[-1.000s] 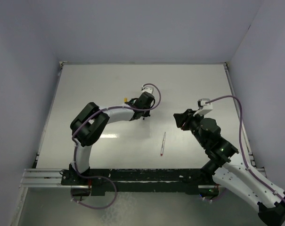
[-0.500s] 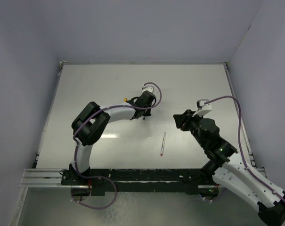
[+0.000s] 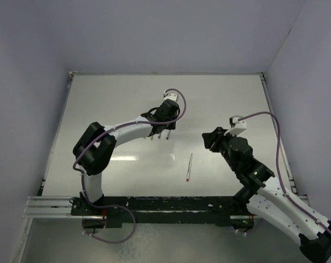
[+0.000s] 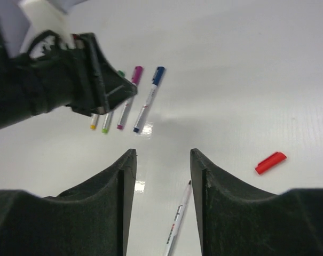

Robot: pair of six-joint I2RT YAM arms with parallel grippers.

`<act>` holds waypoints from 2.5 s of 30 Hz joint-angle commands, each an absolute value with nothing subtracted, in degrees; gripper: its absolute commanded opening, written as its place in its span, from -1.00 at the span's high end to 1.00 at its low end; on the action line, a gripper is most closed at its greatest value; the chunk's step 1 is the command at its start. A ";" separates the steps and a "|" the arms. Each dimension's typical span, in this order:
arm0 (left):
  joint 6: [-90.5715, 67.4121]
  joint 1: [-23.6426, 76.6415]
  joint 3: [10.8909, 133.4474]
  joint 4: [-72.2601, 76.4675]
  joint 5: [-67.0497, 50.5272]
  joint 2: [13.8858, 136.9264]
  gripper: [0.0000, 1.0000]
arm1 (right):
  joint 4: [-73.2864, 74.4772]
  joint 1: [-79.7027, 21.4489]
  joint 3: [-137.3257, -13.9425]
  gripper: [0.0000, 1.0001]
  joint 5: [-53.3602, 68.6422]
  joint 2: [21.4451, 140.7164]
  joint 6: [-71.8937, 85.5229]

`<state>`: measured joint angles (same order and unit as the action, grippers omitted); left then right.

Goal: Insert the pens into the pen caps

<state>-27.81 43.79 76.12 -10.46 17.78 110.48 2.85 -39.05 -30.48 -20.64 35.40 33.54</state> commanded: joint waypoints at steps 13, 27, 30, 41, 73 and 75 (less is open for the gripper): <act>-31.96 59.07 65.92 -11.07 17.18 97.86 0.19 | 17.12 -37.93 -33.96 -0.48 -38.64 44.63 44.26; -35.83 69.65 68.62 -14.24 20.12 104.96 0.07 | 19.55 -36.61 -31.30 -0.48 -39.96 39.65 48.05; -36.11 70.38 68.99 -14.41 20.30 106.19 0.06 | 21.68 -36.65 -31.39 -0.47 -41.83 38.96 49.89; -35.93 70.79 70.10 -14.95 20.35 109.11 0.04 | 20.66 -36.63 -30.02 -0.46 -41.40 37.54 50.75; -38.43 70.66 63.54 -22.74 20.07 112.85 0.95 | 23.37 -36.63 -32.84 -0.45 -40.79 36.85 51.84; -38.14 70.58 62.93 -22.03 19.28 112.77 1.00 | 23.74 -36.64 -33.21 -0.44 -40.63 37.64 51.88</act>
